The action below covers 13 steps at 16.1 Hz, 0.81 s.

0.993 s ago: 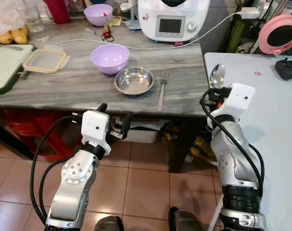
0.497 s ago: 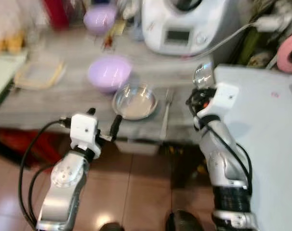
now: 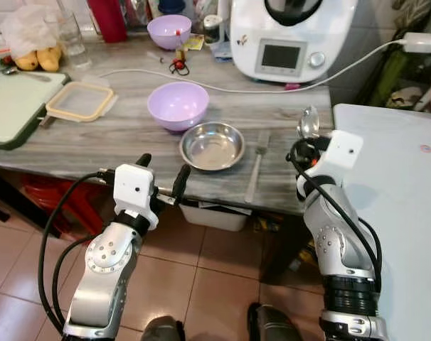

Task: Setting the table

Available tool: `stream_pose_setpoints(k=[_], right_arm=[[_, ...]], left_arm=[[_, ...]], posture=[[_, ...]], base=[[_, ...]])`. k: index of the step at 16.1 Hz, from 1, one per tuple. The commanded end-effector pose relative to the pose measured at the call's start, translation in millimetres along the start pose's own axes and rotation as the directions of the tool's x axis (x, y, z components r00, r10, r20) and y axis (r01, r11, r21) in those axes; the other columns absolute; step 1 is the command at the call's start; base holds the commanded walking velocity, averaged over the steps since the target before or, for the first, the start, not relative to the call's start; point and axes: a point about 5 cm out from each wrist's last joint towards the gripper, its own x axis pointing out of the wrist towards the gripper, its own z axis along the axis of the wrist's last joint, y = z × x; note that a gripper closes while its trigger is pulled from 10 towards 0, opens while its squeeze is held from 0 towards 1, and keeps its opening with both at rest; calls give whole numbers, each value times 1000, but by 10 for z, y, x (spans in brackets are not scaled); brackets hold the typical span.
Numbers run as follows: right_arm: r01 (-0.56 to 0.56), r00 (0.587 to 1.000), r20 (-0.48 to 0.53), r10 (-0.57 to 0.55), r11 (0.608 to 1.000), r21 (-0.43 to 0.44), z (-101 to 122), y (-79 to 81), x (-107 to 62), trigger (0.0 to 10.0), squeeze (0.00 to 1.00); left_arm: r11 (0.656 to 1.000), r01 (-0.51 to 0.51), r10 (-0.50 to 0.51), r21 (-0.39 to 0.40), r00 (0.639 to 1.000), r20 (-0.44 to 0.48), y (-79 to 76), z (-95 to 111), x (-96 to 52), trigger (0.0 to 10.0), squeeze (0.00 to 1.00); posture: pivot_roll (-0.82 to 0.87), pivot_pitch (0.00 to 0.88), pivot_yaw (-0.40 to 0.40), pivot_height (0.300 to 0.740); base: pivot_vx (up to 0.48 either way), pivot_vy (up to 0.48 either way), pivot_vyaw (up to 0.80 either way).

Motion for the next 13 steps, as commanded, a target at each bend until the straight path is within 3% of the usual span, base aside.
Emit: stream_pose_setpoints(k=[1, 2, 6, 13], right_arm=[[9, 1000, -22, -8, 1000, 14, -19, 9, 9, 10000, 0], [7, 999, -43, -8, 1000, -8, -55, 17, 10, 10000, 0], [7, 990, -138, 2, 997, 71, -205, 73, 14, 10000, 0], [-80, 970, -224, 98, 993, 89, -309, 403, 55, 10000, 0]], left_arm=[[1000, -2, 1, 8, 1000, 4, 6, 24, -8, 10000, 0], [1000, -1, 1, 9, 1000, 4, 8, 23, -10, 10000, 0], [1000, 5, -5, 10, 1000, 2, 0, 24, -12, 10000, 0], [1000, 13, -13, 5, 1000, 1, -25, 18, -6, 10000, 0]], posture=[[14, 128, 49, 740], [15, 128, 50, 740], [17, 132, 51, 740], [16, 134, 49, 740]], base=[[0, 0, 0], [0, 0, 0], [0, 0, 0], [0, 0, 0]])
